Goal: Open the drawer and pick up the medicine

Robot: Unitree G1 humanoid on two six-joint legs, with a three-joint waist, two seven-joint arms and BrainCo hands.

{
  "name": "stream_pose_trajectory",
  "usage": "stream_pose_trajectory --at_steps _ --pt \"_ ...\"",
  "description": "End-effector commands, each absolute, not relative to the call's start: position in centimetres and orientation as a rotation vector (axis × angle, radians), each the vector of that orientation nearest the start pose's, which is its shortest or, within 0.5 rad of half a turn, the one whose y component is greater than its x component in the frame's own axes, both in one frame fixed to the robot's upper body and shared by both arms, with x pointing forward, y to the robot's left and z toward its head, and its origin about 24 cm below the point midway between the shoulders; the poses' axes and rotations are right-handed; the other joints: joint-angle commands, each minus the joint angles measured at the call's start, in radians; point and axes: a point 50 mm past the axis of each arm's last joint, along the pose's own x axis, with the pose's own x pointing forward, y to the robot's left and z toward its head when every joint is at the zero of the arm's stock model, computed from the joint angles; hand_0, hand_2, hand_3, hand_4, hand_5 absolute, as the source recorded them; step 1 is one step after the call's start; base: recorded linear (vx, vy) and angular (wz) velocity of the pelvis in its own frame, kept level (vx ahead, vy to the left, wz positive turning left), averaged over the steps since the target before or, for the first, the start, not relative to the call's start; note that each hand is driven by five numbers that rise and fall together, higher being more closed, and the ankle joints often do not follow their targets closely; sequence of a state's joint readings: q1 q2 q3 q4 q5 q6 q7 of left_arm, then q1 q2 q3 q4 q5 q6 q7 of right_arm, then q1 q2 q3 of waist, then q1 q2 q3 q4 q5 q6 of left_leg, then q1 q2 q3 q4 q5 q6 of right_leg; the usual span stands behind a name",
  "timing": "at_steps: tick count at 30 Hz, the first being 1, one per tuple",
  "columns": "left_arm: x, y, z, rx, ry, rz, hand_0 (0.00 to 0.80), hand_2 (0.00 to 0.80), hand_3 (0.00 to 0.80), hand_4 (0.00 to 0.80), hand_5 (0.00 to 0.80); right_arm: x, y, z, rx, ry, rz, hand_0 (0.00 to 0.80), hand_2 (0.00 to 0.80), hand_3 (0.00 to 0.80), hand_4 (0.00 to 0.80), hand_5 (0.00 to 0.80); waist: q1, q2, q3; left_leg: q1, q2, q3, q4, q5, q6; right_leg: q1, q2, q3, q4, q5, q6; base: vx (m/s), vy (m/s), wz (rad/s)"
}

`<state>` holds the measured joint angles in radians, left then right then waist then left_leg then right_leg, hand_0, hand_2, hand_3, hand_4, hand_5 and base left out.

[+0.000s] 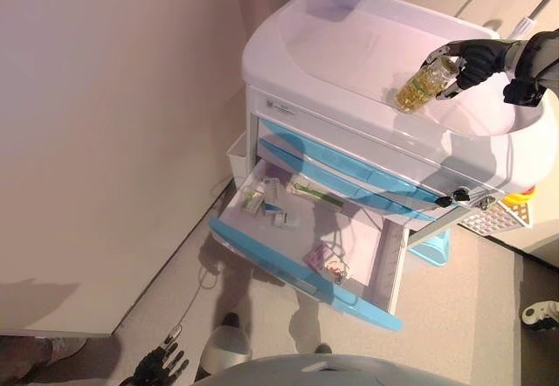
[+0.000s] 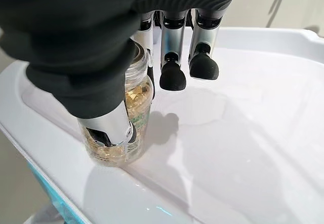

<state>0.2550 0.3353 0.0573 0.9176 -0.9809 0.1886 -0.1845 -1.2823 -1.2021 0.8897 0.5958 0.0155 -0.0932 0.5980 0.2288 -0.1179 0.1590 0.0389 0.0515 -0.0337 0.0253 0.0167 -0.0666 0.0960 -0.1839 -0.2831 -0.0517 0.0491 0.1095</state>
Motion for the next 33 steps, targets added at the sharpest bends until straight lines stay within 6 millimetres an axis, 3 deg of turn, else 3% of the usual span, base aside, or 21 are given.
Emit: stream_pose_trajectory --at_steps 1,2,3,21,33 --pt "4.7 28.6 -13.5 -0.672 1.013 0.535 0.000 0.000 0.000 0.000 0.000 35.4 -27.7 31.6 -1.572 0.124 0.317 0.678 0.678 0.678 0.678 0.678 0.044 0.006 0.000 -0.012 0.009 -0.012 -0.009 0.011 0.028 -0.019 -0.051 0.000 0.134 -0.013 0.026 0.000 0.000 0.00" --pt "4.6 28.7 -13.5 -0.671 1.014 0.534 0.000 0.000 0.000 0.000 0.000 35.4 -27.9 31.6 -1.578 0.131 0.304 0.104 0.104 0.104 0.104 0.104 0.045 0.006 0.000 -0.012 0.009 -0.012 -0.008 0.010 0.028 -0.018 -0.051 0.001 0.135 -0.013 0.026 0.000 0.000 0.00" --pt "4.5 28.7 -13.6 -0.672 1.016 0.535 0.000 0.000 0.000 0.000 0.000 35.4 -28.0 31.6 -1.591 0.137 0.298 0.000 0.000 0.000 0.000 0.000 0.045 0.006 -0.001 -0.012 0.010 -0.011 -0.006 0.010 0.028 -0.019 -0.052 0.002 0.135 -0.013 0.026 0.000 0.000 0.00" --pt "4.4 28.5 -13.6 -0.673 1.014 0.522 0.000 0.000 0.000 0.000 0.000 35.0 -27.8 33.5 -1.570 0.016 0.194 0.000 0.000 0.000 0.000 0.000 0.031 0.006 0.001 -0.012 0.013 -0.001 0.001 0.007 0.030 -0.023 -0.053 0.014 0.138 -0.011 0.029 0.000 0.000 0.00" --pt "4.1 28.8 -13.6 -0.671 1.014 0.532 0.000 0.000 0.000 0.000 0.000 33.6 -28.1 38.2 -1.530 -0.154 -0.005 0.000 0.000 0.000 0.000 0.000 0.017 -0.007 -0.008 -0.008 0.018 0.010 -0.001 0.004 0.029 -0.024 -0.048 0.021 0.137 -0.008 0.030 0.000 0.000 0.00"
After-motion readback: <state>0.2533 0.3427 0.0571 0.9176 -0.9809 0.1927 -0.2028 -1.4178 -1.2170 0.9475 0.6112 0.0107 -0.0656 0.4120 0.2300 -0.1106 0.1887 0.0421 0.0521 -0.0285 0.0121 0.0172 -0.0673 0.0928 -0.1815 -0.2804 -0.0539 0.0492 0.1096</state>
